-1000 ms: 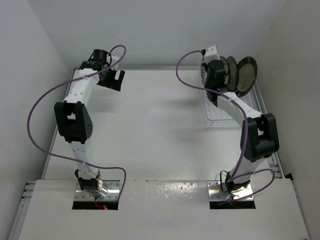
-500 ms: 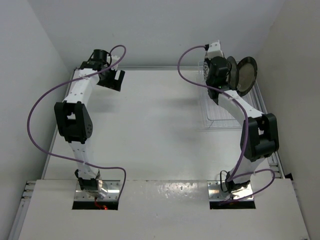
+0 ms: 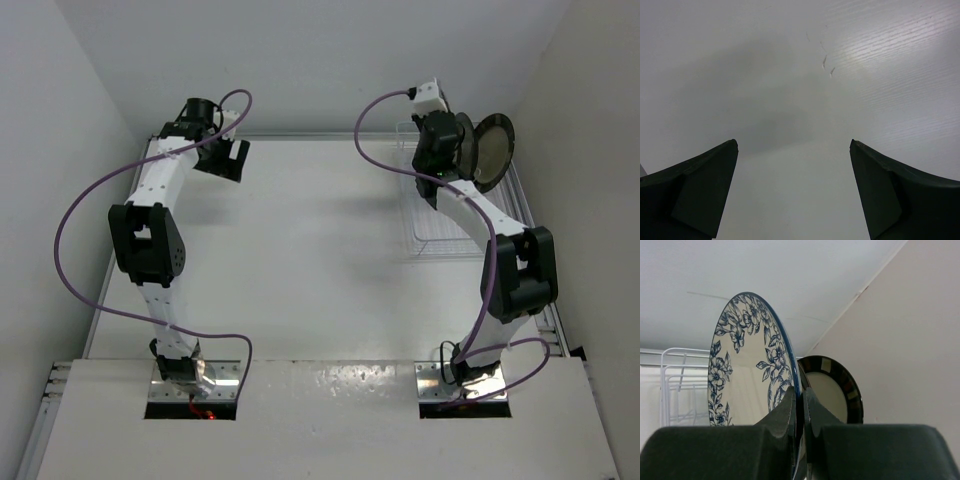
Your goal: Load the plates into the dish rack
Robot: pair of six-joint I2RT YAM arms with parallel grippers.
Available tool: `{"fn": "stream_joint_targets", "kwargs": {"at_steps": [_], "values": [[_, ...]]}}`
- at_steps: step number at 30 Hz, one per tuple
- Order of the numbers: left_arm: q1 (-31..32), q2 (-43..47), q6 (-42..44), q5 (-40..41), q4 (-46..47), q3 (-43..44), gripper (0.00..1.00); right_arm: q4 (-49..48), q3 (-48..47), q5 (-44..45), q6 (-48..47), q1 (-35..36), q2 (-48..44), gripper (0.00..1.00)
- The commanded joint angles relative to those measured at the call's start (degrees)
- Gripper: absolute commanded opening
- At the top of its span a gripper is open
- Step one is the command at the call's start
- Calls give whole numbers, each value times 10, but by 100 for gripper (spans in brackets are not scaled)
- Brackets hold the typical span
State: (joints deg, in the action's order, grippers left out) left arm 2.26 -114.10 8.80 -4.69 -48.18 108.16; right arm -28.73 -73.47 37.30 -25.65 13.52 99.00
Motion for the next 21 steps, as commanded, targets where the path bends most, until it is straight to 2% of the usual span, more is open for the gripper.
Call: {"fn": "stream_joint_targets", "kwargs": {"at_steps": [1, 7, 21], "values": [[-3, 13, 3, -2, -3, 23, 99, -117, -19, 12, -5, -2, -29, 0], [-3, 13, 3, -2, -3, 28, 99, -91, -3, 18, 57, -1, -28, 0], [-3, 7, 9, -2, -3, 28, 99, -42, 25, 33, 125, 8, -12, 0]]}}
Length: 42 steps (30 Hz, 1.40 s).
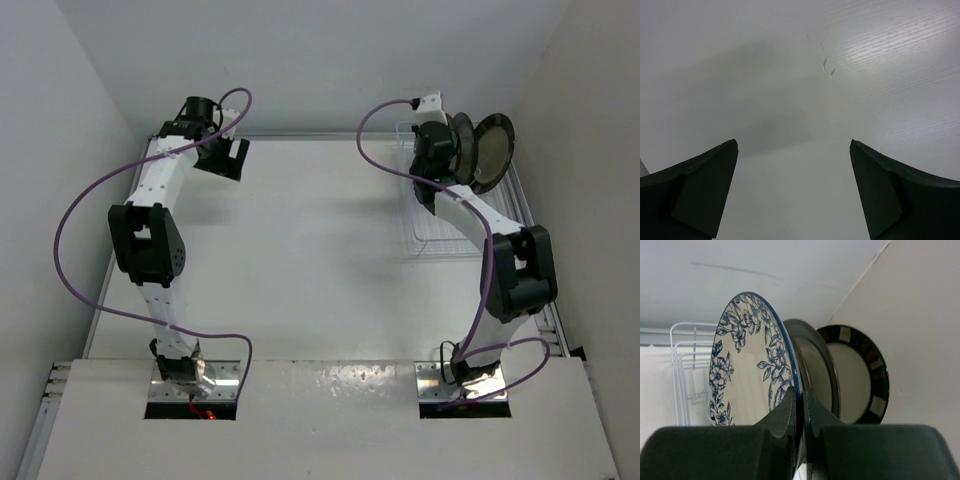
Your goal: Load the plates into the dish rack
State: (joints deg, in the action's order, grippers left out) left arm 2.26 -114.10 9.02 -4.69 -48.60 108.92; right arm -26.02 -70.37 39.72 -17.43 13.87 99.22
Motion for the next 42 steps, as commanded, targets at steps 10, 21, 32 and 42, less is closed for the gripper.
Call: {"fn": "stream_joint_targets", "kwargs": {"at_steps": [10, 21, 32, 42], "values": [[-3, 7, 7, -2, 1, 21, 99, -17, -3, 25, 127, 1, 22, 0], [-3, 13, 7, -2, 1, 21, 99, 19, -14, 8, 165, -8, 6, 38], [-3, 13, 7, 8, 1, 26, 99, 94, -7, -40, 214, -39, -109, 81], [-29, 19, 12, 16, -4, -8, 99, 290, 211, -242, 437, -193, -376, 100]]}}
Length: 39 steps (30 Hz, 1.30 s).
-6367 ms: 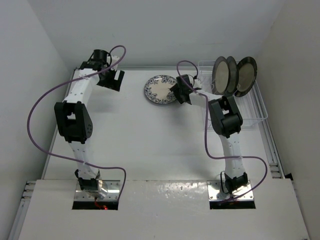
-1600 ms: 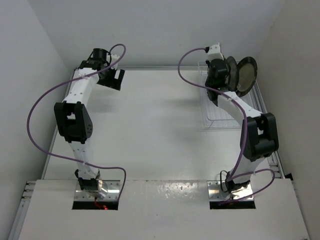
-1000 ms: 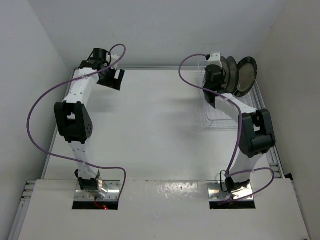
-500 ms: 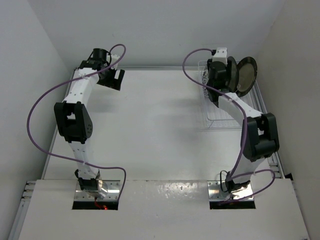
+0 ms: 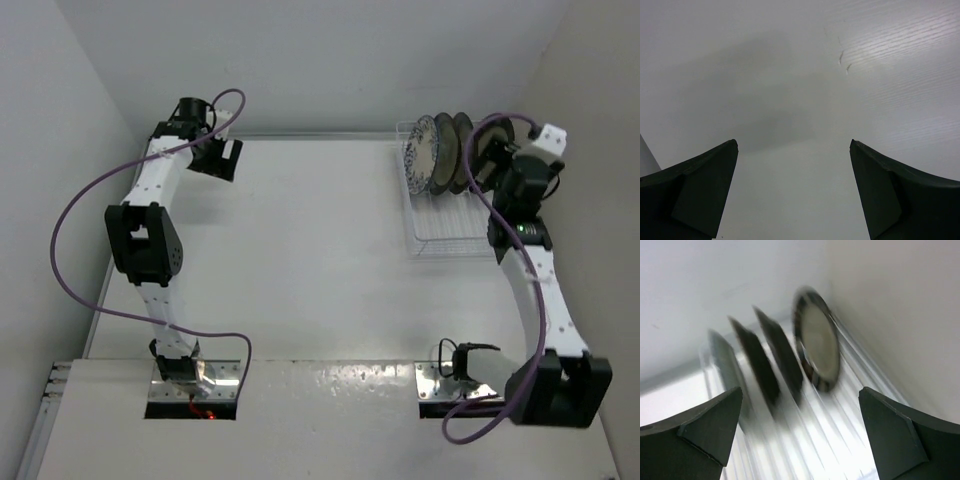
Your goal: Load the plates into the dish rack
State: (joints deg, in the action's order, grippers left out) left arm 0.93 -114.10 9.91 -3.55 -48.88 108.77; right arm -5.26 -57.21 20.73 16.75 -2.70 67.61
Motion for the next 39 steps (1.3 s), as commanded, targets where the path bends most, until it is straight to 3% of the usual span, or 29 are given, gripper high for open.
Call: {"fn": "stream_joint_targets", "kwargs": {"at_steps": [1, 8, 11, 16, 26, 39], "values": [[-22, 19, -2, 5, -2, -7, 99, 99, 96, -51, 105, -41, -77, 100], [-10, 13, -2, 11, 4, -33, 97, 229, 216, -68, 251, -61, -222, 100], [2, 13, -2, 16, 11, -61, 96, 311, 243, -58, 274, -61, -269, 100], [2, 13, -9, -7, 22, -108, 96, 362, 296, -5, 318, -61, -337, 100], [7, 46, -16, -17, 55, -185, 93, 456, 294, 18, 378, -60, -335, 100], [7, 84, -16, -17, 60, -214, 93, 461, 292, 20, 408, -60, -324, 100]]}}
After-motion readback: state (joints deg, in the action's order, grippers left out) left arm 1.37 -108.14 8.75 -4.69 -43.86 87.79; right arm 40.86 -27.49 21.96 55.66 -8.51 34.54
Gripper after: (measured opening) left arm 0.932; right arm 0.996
